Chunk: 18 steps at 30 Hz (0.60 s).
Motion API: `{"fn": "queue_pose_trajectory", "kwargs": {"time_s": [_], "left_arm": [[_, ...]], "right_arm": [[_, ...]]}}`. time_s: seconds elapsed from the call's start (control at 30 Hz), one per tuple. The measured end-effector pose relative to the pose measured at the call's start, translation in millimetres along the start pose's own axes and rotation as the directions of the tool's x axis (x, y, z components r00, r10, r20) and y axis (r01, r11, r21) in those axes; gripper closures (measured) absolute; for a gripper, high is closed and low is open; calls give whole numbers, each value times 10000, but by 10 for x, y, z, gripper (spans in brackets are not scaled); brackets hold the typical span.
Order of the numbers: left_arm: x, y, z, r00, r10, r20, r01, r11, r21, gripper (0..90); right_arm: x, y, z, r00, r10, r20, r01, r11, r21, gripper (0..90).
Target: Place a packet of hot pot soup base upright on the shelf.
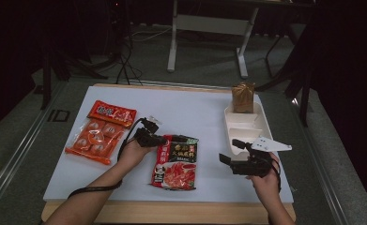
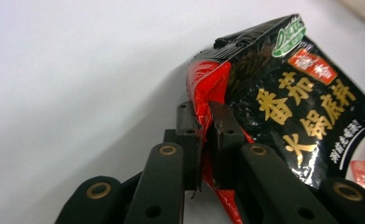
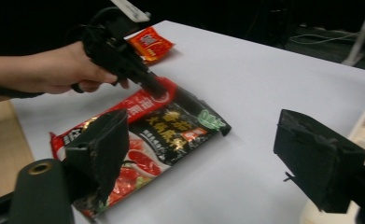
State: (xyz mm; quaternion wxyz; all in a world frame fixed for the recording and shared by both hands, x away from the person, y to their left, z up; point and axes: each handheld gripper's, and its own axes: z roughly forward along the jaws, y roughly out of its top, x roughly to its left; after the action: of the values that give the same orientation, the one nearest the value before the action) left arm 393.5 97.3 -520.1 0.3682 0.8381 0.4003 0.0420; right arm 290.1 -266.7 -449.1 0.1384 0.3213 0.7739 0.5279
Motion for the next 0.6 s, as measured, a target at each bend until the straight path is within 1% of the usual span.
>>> {"fn": "queue_pose_trajectory", "kwargs": {"time_s": [0.03,0.07,0.1,0.2,0.33,0.4,0.47,0.6], "left_arm": [[-14,13,-24,10000,-18,62,19,10000,-92,846],[-32,28,-48,10000,62,55,-61,9999,-125,847],[-52,39,-70,9999,49,100,-46,9996,-274,848],[-107,76,-156,9995,133,277,-116,9980,-621,851],[-191,118,-277,9983,309,491,-258,9945,-1016,855],[-236,136,-331,9977,467,499,-408,9927,-1134,856],[-275,150,-383,9966,533,624,-451,9910,-1262,860],[-350,164,-471,9948,644,786,-518,9869,-1526,864]], "right_arm": [[-9,0,-3,10000,-22,68,22,10000,-2,182],[-14,0,-9,9998,-65,161,65,10000,2,181],[-15,0,-13,9996,-104,252,105,9999,-23,181],[-18,7,-26,9995,-93,292,96,9999,-100,177],[-12,19,-38,9987,-311,403,314,9995,-61,169],[-10,26,-45,9986,-326,422,328,9995,-44,164],[-7,35,-55,9978,-426,512,432,9990,-106,162],[-5,54,-75,9965,-652,525,665,9975,-226,162]]}}
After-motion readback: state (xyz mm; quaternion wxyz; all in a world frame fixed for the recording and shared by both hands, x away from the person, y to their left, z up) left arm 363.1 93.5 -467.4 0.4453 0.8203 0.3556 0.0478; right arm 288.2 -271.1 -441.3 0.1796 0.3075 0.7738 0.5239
